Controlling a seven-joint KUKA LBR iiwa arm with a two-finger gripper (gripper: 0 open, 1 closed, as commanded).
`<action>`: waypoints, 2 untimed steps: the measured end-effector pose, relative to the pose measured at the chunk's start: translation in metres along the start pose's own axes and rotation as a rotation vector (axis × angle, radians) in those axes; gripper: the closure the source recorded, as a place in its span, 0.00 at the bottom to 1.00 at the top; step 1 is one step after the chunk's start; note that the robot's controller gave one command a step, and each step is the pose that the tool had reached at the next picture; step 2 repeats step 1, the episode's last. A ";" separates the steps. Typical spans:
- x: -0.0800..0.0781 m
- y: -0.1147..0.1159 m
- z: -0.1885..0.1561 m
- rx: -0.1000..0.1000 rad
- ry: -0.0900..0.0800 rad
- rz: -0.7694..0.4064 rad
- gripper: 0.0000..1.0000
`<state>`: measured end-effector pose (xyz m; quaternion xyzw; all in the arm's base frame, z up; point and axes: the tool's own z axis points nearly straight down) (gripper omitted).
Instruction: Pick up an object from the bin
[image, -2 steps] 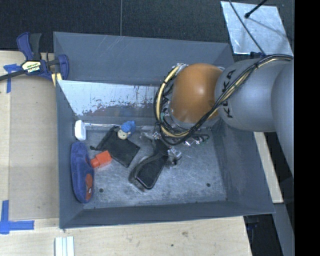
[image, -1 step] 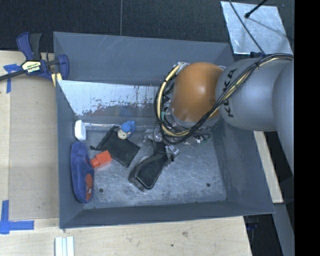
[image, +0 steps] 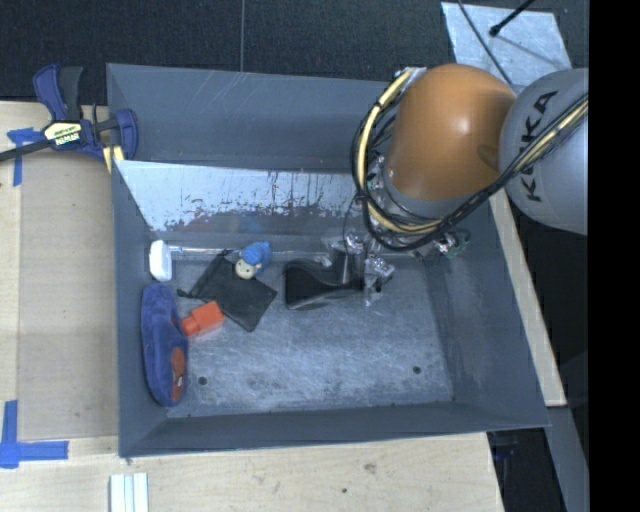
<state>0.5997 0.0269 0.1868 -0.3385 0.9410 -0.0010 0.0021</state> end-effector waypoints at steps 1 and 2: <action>-0.004 -0.011 -0.080 0.001 -0.001 0.019 1.00; -0.004 -0.011 -0.080 0.001 -0.001 0.019 1.00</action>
Offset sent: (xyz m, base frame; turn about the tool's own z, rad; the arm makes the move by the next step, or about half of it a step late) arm 0.0083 -0.0050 0.0774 0.0141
